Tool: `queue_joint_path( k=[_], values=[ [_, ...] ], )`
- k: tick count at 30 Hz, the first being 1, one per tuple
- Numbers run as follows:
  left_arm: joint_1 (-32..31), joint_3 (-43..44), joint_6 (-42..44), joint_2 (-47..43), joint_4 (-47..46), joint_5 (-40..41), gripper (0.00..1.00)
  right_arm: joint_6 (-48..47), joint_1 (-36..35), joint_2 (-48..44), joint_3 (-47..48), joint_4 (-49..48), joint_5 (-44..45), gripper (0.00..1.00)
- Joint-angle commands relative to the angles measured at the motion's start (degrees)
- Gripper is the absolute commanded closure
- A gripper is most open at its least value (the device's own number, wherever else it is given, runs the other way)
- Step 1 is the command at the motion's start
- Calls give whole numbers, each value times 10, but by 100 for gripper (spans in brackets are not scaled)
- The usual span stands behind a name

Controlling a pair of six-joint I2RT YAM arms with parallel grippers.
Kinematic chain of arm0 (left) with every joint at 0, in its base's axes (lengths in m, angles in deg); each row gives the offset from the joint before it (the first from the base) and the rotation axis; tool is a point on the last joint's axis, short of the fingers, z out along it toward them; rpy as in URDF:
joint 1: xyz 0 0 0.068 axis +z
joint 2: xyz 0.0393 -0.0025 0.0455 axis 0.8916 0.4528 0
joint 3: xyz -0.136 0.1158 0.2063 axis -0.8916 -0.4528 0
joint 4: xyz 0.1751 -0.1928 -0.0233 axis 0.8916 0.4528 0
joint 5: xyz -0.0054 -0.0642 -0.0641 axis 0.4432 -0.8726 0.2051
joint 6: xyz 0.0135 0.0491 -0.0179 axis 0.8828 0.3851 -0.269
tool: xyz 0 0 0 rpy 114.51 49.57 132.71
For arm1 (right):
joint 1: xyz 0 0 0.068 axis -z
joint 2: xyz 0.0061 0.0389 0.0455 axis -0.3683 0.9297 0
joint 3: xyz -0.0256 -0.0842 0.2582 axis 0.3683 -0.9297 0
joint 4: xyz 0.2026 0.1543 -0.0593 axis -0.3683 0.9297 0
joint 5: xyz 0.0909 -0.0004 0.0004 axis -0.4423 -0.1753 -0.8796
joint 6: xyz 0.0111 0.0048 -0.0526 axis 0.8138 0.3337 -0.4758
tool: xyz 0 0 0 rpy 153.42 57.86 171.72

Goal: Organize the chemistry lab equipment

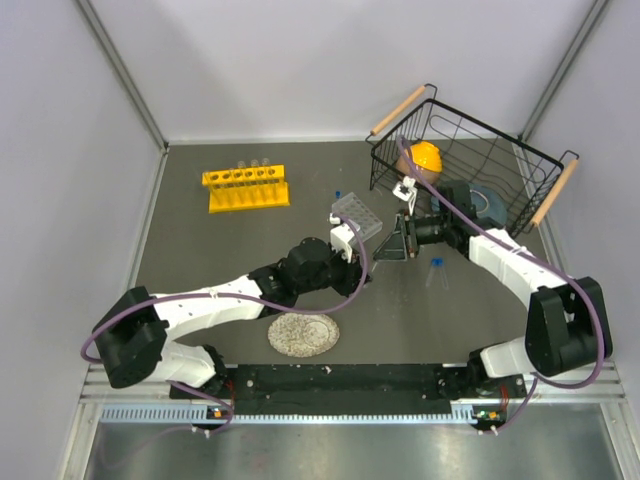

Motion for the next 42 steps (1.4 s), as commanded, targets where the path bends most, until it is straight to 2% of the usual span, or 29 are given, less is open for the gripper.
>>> queue_joint_path(
  k=[1,4,9,13,16,23,25,26,28,29,32,33,35,42],
  values=[
    [-4,22,13,-12,-25,5,100,22,-2,10,0,-33,-36,72],
    [-4,23,14,-16,-20,19,100,23,-2,12,0,-33,-44,73],
    [-4,26,15,-17,-9,37,100,23,-5,15,1,-33,-48,69],
    [-4,27,13,-17,-6,41,100,21,-9,19,0,-33,-46,69],
    [-4,28,12,-17,-6,41,100,19,-13,21,0,-32,-45,72],
    [-4,26,8,-16,-6,31,96,13,-14,21,3,-29,-50,91],
    [-4,26,6,-18,-2,33,86,7,-14,21,3,-29,-51,95],
    [-4,25,-1,-20,0,36,70,5,-14,20,3,-27,-51,95],
    [-4,17,-4,-32,4,42,55,-5,-14,17,3,-24,-46,96],
    [-4,14,-7,-38,4,47,44,-10,-14,13,3,-16,-37,96],
    [-4,-4,-16,-74,22,93,32,-43,-13,1,5,-1,-5,96],
    [-2,-17,-23,-109,50,138,24,-75,-13,-7,5,16,13,96],
    [3,-30,-22,-147,72,163,18,-102,-13,-18,4,27,43,96],
    [60,-57,-32,-250,242,212,12,-142,-14,-20,29,33,142,96]
  ],
)
